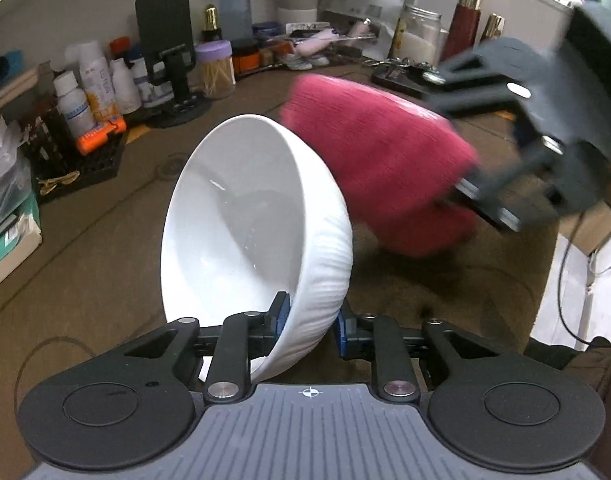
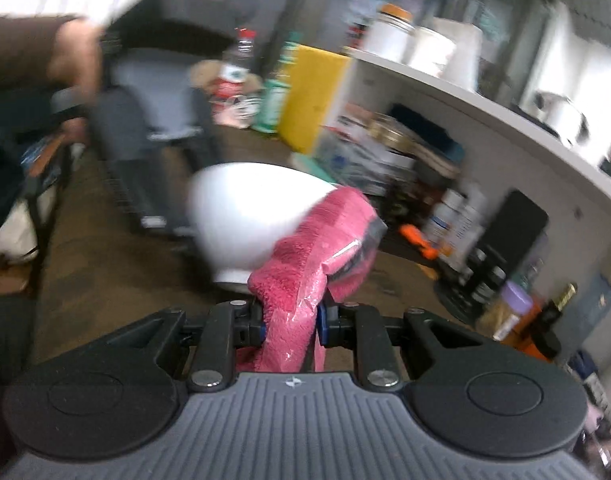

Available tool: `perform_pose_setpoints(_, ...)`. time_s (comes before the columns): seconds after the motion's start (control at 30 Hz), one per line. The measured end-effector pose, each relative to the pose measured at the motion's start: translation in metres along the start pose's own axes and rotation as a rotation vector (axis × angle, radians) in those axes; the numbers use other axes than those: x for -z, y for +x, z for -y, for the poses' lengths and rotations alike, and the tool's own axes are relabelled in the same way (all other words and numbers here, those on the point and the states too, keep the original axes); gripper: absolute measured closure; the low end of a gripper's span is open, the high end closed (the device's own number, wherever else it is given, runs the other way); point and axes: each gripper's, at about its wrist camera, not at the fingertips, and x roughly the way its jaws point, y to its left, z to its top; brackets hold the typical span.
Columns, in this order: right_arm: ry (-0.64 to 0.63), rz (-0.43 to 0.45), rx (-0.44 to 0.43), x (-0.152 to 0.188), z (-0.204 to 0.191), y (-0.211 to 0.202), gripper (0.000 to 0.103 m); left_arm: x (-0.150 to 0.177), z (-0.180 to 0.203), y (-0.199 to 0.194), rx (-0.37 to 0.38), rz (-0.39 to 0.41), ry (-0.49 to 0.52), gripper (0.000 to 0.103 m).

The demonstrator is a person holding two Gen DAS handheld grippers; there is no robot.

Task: Clean bowl
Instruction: 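Wipe the bowl's outer wall with the pink towel in the right gripper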

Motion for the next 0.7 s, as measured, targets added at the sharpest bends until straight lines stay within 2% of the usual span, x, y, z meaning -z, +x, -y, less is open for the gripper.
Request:
perform_pose_setpoints(0.17, -0.009, 0.03, -0.082, -0.014, -0.013, -0.013, 0.082, -0.004, -0.002, 0.002, 0.008, -0.006, -0.018, 0.077)
perform_pose_setpoints(0.27, 0.001, 0.029, -0.065, -0.016, -0.005, -0.005, 0.082, -0.006, -0.002, 0.003, 0.003, -0.006, -0.025, 0.077)
perform_pose_setpoints(0.33, 0.031, 0.011, -0.006, -0.013, 0.007, 0.004, 0.081, -0.008, -0.003, 0.005, -0.01, -0.005, -0.03, 0.078)
perform_pose_setpoints(0.37, 0.064, -0.008, 0.071, -0.01, 0.02, 0.013, 0.081, -0.01, -0.005, 0.006, -0.021, -0.006, -0.033, 0.078)
perform_pose_setpoints(0.5, 0.167, -0.025, 0.239, 0.007, 0.058, 0.034, 0.081, -0.015, -0.01, 0.01, -0.031, 0.0, -0.043, 0.078)
perform_pose_setpoints(0.57, 0.227, -0.022, 0.242, 0.017, 0.073, 0.044, 0.081, -0.02, -0.01, 0.011, -0.069, -0.001, -0.021, 0.076)
perform_pose_setpoints(0.63, 0.271, -0.021, 0.241, 0.025, 0.082, 0.053, 0.081, -0.022, -0.009, 0.011, -0.117, -0.002, 0.002, 0.063)
perform_pose_setpoints(0.7, 0.294, -0.024, 0.236, 0.031, 0.087, 0.061, 0.081, -0.022, -0.008, 0.012, -0.164, -0.004, 0.03, 0.032)
